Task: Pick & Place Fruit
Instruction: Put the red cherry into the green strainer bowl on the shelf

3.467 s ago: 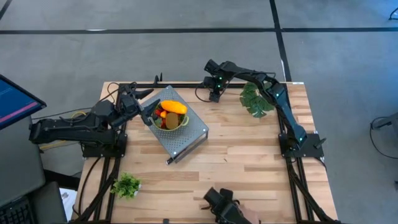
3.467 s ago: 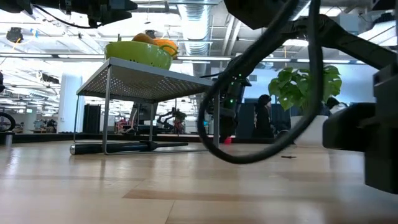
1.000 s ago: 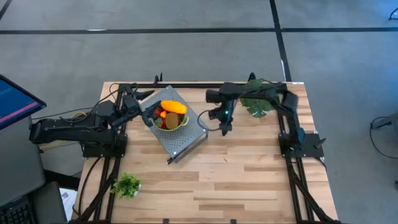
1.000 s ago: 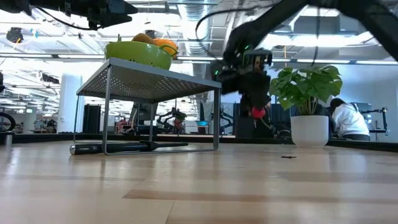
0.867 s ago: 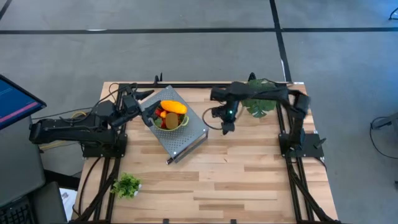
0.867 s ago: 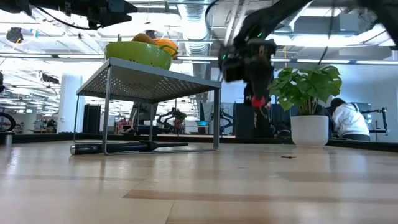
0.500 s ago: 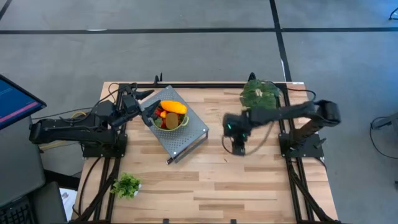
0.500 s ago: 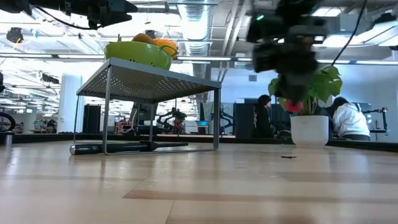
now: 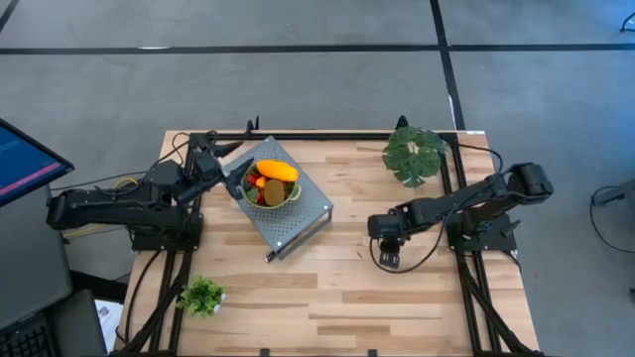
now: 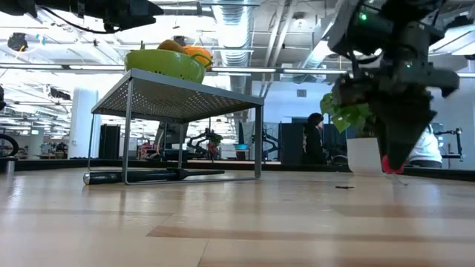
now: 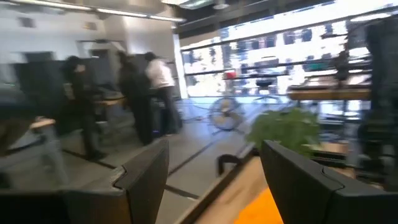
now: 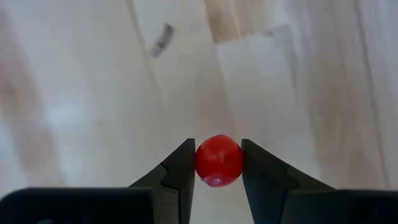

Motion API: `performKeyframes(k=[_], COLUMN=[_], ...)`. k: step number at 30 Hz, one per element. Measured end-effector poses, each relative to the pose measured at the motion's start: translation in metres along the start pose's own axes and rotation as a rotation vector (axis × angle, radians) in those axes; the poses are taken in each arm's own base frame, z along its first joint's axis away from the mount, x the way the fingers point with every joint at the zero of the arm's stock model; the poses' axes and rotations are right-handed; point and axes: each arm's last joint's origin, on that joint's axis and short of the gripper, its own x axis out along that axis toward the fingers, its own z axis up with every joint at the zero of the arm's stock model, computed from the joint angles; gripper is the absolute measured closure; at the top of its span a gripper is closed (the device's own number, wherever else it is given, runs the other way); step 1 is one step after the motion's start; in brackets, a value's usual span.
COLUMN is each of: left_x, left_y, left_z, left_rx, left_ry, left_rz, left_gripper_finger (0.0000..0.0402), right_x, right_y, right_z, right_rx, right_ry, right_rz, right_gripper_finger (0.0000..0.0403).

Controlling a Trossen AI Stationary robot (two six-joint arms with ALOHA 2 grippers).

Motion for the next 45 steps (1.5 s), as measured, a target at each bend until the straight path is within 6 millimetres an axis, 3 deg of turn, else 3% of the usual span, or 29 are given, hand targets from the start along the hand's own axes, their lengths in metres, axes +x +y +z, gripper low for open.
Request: performKeyframes(k=[5, 9, 17, 22, 31, 41, 45], left_x=[-0.001, -0.001, -0.003, -0.003, -0.006, -0.008, -0.007], left_y=[0.004, 0.004, 0.008, 0.009, 0.013, 0.030, 0.036], left_z=[-0.002, -0.002, -0.002, -0.006, -0.018, -0.031, -0.032], left_rx=[0.034, 0.041, 0.046, 0.080, 0.177, 0.282, 0.287], left_ry=[0.038, 0.046, 0.067, 0.113, 0.256, 0.395, 0.413], left_rz=[0.107, 0.109, 0.229, 0.279, 0.450, 0.675, 0.723], left_gripper_finger=[0.0156, 0.0156, 0.0145, 0.0116, 0.0094, 0.0112, 0.0119], right_x=[0.017, 0.021, 0.007, -0.002, -0.018, -0.019, -0.022], right_y=[-0.002, -0.001, 0.000, -0.002, -0.009, -0.012, -0.008], right_z=[-0.002, -0.001, 0.001, 0.004, 0.015, 0.020, 0.031], right_rx=[-0.005, -0.005, -0.009, 0.002, 0.000, -0.056, -0.124], right_ry=[0.067, 0.076, -0.004, -0.052, -0.186, -0.232, -0.352], right_rz=[-0.038, -0.035, -0.002, 0.016, 0.045, 0.036, 0.051], right_gripper_finger=[0.0294, 0.0263, 0.0187, 0.0167, 0.0179, 0.0206, 0.0237])
